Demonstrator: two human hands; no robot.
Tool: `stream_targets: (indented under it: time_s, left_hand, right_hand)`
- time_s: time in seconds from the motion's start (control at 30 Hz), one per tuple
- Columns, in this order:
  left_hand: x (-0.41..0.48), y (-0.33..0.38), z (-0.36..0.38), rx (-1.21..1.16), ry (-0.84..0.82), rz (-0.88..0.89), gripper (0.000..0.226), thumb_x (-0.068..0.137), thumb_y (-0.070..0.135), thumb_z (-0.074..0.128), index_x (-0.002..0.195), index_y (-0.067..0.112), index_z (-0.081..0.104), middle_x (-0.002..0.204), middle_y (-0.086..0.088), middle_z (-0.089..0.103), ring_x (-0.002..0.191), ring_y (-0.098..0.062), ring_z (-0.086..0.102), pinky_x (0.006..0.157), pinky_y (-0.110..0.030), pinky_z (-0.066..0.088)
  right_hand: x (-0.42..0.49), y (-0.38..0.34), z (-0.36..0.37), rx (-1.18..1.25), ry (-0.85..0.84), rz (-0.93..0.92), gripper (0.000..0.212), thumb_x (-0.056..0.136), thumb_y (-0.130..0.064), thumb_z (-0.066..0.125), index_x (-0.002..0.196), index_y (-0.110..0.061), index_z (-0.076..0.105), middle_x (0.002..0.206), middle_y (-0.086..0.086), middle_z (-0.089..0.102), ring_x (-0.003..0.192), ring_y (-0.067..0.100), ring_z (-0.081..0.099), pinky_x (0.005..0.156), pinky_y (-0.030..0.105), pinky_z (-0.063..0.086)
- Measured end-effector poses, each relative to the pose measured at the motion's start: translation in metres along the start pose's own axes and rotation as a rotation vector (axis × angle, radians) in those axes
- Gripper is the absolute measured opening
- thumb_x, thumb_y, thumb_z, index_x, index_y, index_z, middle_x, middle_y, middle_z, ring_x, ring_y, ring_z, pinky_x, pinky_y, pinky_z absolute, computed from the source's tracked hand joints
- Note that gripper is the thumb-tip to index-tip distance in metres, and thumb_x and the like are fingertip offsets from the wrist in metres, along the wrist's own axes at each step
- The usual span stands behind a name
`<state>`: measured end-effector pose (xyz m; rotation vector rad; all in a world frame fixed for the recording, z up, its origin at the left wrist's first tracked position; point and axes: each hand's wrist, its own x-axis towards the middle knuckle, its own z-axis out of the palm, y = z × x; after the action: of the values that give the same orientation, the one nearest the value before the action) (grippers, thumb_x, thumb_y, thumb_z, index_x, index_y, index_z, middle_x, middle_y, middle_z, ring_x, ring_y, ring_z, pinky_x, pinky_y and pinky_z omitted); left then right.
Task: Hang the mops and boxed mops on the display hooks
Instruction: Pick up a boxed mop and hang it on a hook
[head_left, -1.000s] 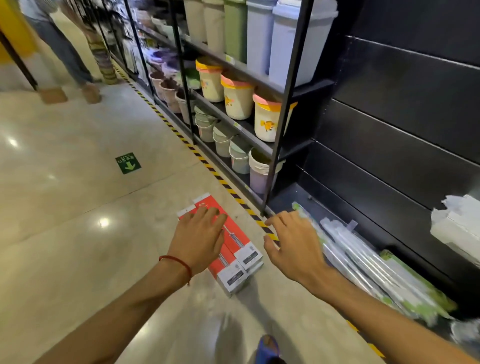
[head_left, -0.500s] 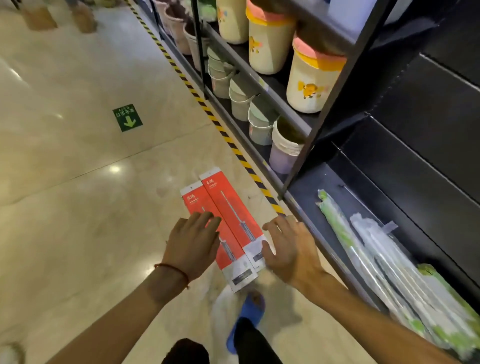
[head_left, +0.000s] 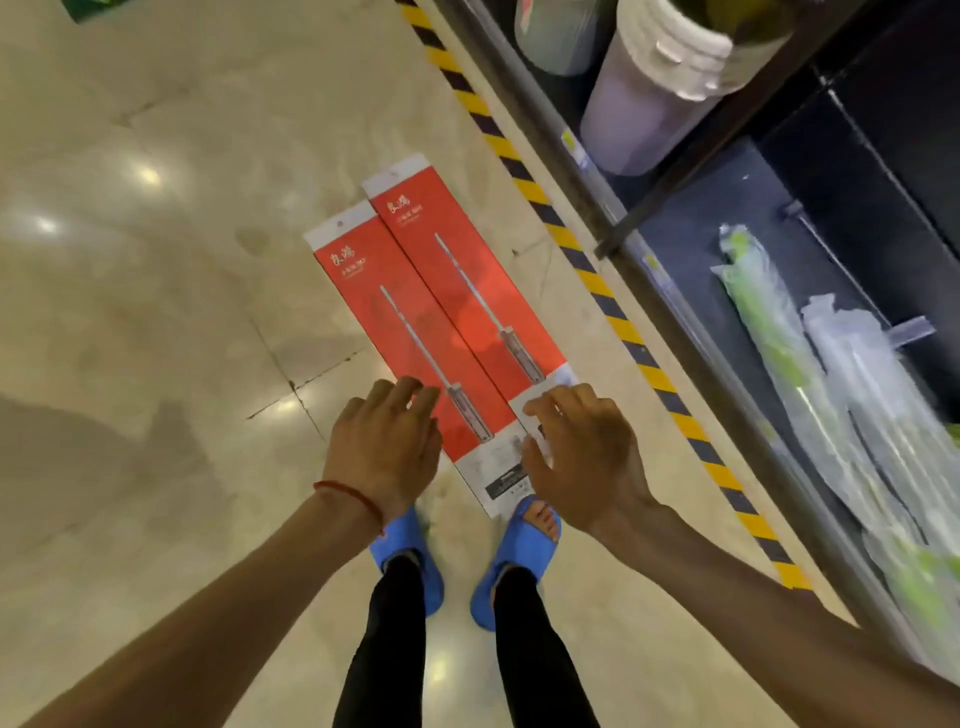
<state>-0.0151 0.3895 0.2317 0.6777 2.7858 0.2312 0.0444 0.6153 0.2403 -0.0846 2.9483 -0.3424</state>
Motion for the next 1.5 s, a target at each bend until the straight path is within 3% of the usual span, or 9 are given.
stream_targets:
  time_s: [0.17,0.33,0.43,0.57,0.8,1.1,1.27,1.4,1.5]
  left_hand:
    - [0.017,-0.030,0.127,-0.044,-0.112,-0.147,0.036,0.099,0.034,0.046,0.114,0.010,0.069,0.105,-0.007,0.069,0.092,-0.034,0.064,0.070,-0.043,0.051]
    - [0.044,-0.045,0.236,-0.206,-0.268,-0.354,0.057,0.102,0.054,0.042,0.141,0.011,0.045,0.133,-0.010,0.058,0.118,-0.033,0.056,0.092,-0.046,0.050]
    - [0.060,-0.053,0.291,-0.585,-0.226,-0.511,0.090,0.091,0.071,0.055,0.154,0.014,0.022,0.146,-0.010,0.050,0.125,-0.032,0.054,0.102,-0.049,0.050]
    - [0.076,-0.049,0.337,-1.121,-0.114,-0.754,0.112,0.085,0.053,0.076,0.158,0.014,0.000,0.145,-0.007,0.058,0.122,-0.030,0.062,0.097,-0.034,0.048]
    - [0.081,-0.053,0.367,-1.301,-0.101,-0.908,0.096,0.065,0.068,0.083,0.142,0.023,0.048,0.127,0.004,0.069,0.111,-0.020,0.069,0.100,-0.044,0.057]
    - [0.061,-0.078,0.366,-1.395,-0.073,-0.959,0.100,0.054,0.060,0.089,0.136,0.014,0.056,0.122,-0.003,0.075,0.106,-0.021,0.074,0.093,-0.040,0.062]
    - [0.067,-0.103,0.360,-1.527,-0.149,-1.027,0.066,0.080,0.024,0.089,0.132,0.010,0.051,0.110,-0.001,0.071,0.089,-0.017,0.071,0.057,-0.018,0.059]
    - [0.093,-0.112,0.353,-1.592,-0.100,-1.068,0.094,0.057,0.061,0.093,0.133,0.017,0.059,0.120,-0.003,0.075,0.102,-0.022,0.074,0.088,-0.039,0.061]
    - [0.097,-0.111,0.347,-1.537,-0.101,-1.086,0.061,0.065,0.051,0.091,0.111,0.019,0.068,0.110,-0.005,0.077,0.096,-0.023,0.076,0.082,-0.035,0.062]
  right_hand:
    - [0.020,0.021,0.121,-0.002,0.001,-0.048,0.022,0.087,-0.025,0.063,0.101,-0.010,0.071,0.093,0.006,0.068,0.086,0.032,0.064,0.072,0.043,0.051]
    - [0.045,0.047,0.218,-0.011,0.040,-0.116,0.025,0.087,-0.024,0.058,0.101,-0.007,0.070,0.092,0.009,0.066,0.083,0.033,0.060,0.069,0.041,0.046]
    - [0.059,0.065,0.265,-0.013,0.013,-0.098,0.028,0.085,-0.022,0.060,0.104,-0.005,0.070,0.095,0.011,0.066,0.085,0.035,0.062,0.068,0.042,0.048]
    - [0.069,0.080,0.300,-0.039,-0.065,-0.043,0.035,0.085,-0.026,0.058,0.110,-0.004,0.069,0.105,0.013,0.068,0.093,0.036,0.063,0.069,0.041,0.051]
    - [0.072,0.082,0.310,-0.029,-0.181,0.007,0.042,0.089,-0.023,0.067,0.127,-0.006,0.063,0.116,0.013,0.064,0.102,0.032,0.063,0.078,0.043,0.054]
    - [0.074,0.051,0.308,0.155,-0.317,0.095,0.049,0.103,-0.031,0.053,0.147,-0.011,0.045,0.135,0.008,0.056,0.118,0.022,0.057,0.089,0.039,0.053]
    - [0.092,0.037,0.325,0.274,-0.345,0.149,0.051,0.105,-0.042,0.050,0.145,-0.011,0.043,0.136,0.008,0.056,0.118,0.026,0.057,0.099,0.044,0.052]
    - [0.112,0.033,0.335,0.302,-0.342,0.194,0.047,0.105,-0.046,0.048,0.139,-0.014,0.045,0.133,0.005,0.056,0.117,0.024,0.056,0.096,0.039,0.049]
    - [0.114,0.037,0.331,0.328,-0.345,0.207,0.048,0.103,-0.046,0.050,0.137,-0.012,0.049,0.129,0.008,0.058,0.113,0.026,0.060,0.096,0.043,0.055]
